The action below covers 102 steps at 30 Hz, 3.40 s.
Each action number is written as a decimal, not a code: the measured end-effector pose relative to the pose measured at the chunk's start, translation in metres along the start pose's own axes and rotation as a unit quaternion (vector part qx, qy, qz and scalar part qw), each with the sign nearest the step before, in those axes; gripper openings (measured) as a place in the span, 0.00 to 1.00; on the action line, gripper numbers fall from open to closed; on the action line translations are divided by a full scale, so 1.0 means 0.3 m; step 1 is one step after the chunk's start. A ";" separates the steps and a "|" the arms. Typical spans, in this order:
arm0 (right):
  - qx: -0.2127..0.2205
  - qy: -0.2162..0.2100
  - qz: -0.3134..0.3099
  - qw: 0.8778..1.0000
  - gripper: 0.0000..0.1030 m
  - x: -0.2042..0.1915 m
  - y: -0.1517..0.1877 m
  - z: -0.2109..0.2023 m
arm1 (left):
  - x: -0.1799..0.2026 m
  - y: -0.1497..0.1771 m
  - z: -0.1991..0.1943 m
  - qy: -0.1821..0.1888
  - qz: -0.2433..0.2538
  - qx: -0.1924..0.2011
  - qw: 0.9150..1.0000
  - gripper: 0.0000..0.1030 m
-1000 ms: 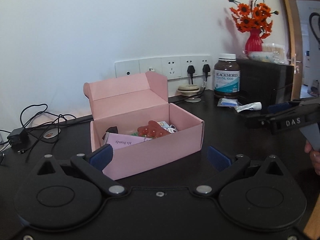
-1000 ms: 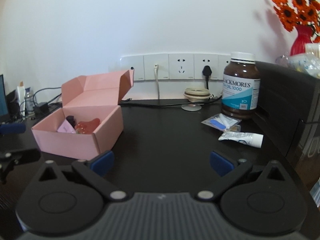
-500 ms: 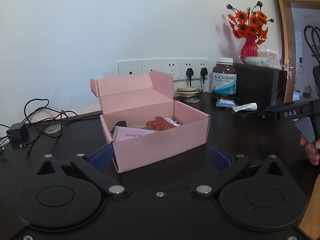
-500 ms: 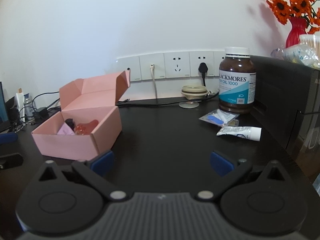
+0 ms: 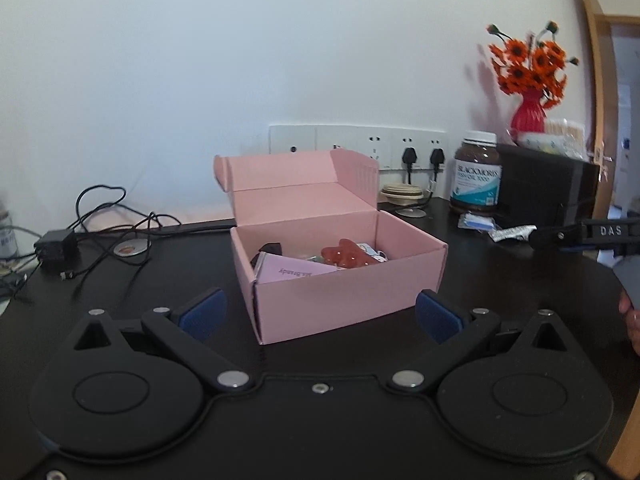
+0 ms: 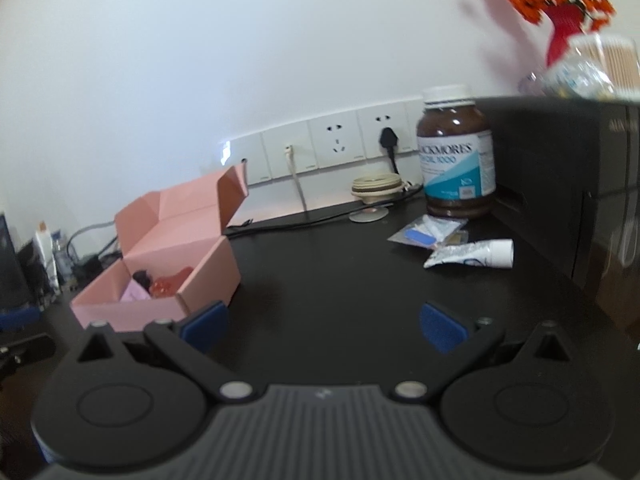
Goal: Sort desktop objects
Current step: 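Move the left gripper toward the plastic bag beside the fish oil bottle, then grasp the small clear plastic bag with the left gripper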
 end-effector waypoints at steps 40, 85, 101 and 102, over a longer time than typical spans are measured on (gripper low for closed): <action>-0.021 -0.038 -0.024 0.999 0.99 0.059 -0.015 0.009 | 0.083 0.031 0.008 -0.076 0.086 0.005 0.993 1.00; -0.032 0.047 0.048 0.997 0.99 0.282 0.054 -0.093 | 0.857 -0.085 0.824 0.102 0.198 -0.065 0.973 1.00; -0.025 0.044 0.045 0.998 0.99 0.282 0.053 -0.103 | 0.894 -0.043 1.017 0.137 0.183 -0.090 0.969 1.00; -0.026 0.041 0.044 0.998 0.99 0.282 0.052 -0.103 | 0.889 -0.047 1.023 0.138 0.175 -0.092 0.970 1.00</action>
Point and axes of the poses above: each gripper's, at about its wrist camera, not at the fingertips, and z roughly the way its jaws point, x to its right, y to its underside, the point moved 3 cm from there along z, roughly the way its jaws point, and after that the axes turned 14 degrees about -z, right-handed, at the moved point
